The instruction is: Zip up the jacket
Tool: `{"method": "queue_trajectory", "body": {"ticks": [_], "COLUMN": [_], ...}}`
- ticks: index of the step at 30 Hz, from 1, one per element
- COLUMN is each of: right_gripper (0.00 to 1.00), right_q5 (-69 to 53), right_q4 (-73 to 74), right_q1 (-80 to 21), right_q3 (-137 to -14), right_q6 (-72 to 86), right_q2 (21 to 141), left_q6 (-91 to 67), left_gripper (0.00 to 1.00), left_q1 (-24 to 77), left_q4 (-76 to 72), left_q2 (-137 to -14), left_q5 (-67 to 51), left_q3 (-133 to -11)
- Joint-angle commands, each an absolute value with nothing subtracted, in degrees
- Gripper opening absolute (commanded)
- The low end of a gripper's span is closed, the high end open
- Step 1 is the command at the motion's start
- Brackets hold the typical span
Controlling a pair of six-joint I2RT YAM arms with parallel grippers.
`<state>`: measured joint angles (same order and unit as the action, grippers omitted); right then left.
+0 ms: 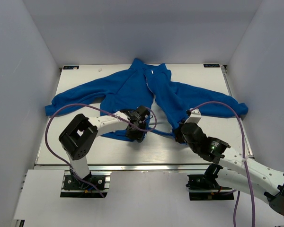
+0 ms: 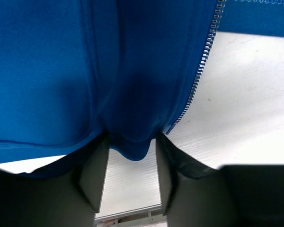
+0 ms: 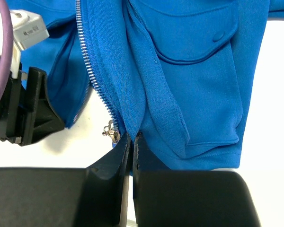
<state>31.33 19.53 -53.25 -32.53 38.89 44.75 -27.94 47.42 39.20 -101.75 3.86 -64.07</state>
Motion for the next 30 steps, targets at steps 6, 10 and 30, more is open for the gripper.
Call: {"method": "queue_trajectory", "body": {"ticks": [6, 10, 30], "right_gripper": [0.0, 0.0, 0.0], "right_q5": [32.26, 31.99, 31.55], "right_q4": [18.98, 18.9, 18.72], "right_q1": [-53.0, -53.0, -53.0], "right_q3": [-32.08, -31.9, -31.46], "right_q6": [39.81, 39.9, 39.9], "right_q2": [46.05, 46.58, 46.58], "left_q6": [-27.51, -27.16, -24.61], "left_gripper": [0.37, 0.14, 0.91], "left_q1": [49.21, 49.57, 49.66], "left_q4": [37.09, 35.6, 37.53], "left_q2": [-103.09, -103.1, -98.52], "left_q5": [2.64, 0.54, -0.79], "left_q3": [-66.09, -66.01, -65.92]}}
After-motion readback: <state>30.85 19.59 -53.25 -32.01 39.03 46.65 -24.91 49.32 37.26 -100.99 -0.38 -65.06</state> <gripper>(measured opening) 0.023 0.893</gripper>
